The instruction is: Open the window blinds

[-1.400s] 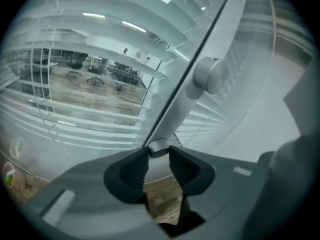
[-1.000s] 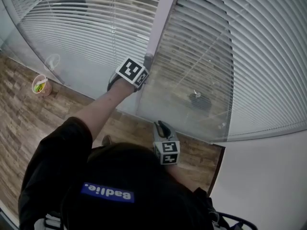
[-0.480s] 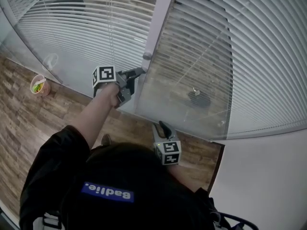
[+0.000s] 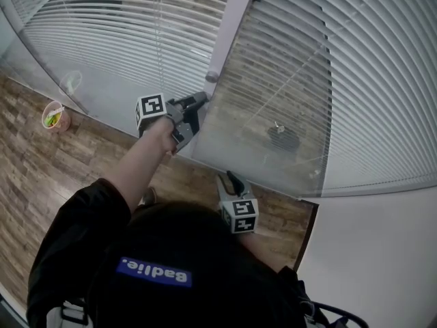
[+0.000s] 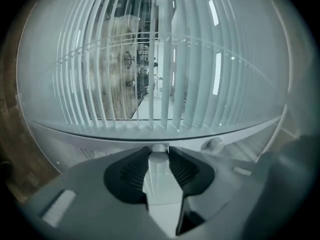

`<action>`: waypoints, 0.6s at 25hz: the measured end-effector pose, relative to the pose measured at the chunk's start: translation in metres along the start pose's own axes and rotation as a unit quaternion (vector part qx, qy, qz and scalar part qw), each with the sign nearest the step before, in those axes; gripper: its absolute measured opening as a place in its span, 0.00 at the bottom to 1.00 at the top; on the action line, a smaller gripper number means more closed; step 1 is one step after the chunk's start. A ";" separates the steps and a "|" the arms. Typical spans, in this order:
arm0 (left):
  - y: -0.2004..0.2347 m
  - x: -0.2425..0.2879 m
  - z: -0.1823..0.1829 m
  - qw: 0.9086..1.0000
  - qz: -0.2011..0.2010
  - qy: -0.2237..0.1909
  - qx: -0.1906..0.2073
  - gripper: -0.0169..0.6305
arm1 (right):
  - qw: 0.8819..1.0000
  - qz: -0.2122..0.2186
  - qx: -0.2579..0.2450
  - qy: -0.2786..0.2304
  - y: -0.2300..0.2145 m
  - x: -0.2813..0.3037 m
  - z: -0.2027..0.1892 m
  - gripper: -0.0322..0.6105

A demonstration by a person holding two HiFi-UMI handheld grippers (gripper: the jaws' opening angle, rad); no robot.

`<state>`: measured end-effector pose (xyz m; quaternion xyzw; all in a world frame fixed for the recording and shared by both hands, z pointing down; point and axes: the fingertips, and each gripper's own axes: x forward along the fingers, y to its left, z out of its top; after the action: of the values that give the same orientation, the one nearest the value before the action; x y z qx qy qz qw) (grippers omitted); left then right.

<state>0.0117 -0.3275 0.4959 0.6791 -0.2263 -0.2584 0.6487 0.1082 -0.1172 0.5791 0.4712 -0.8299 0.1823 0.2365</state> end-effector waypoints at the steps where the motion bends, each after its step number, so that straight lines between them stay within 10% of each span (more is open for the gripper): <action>1: 0.000 0.001 -0.001 1.000 -0.006 0.004 -0.002 0.22 | 1.000 0.001 0.000 0.000 0.001 0.001 0.000 0.25; 15: -0.006 0.004 -0.005 0.991 0.056 0.024 0.123 0.22 | 1.000 -0.012 0.002 -0.013 -0.006 0.000 0.007 0.21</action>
<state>0.0181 -0.3259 0.4902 0.7459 -0.2789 -0.1757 0.5788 0.1120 -0.1241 0.5741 0.4839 -0.8268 0.1747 0.2273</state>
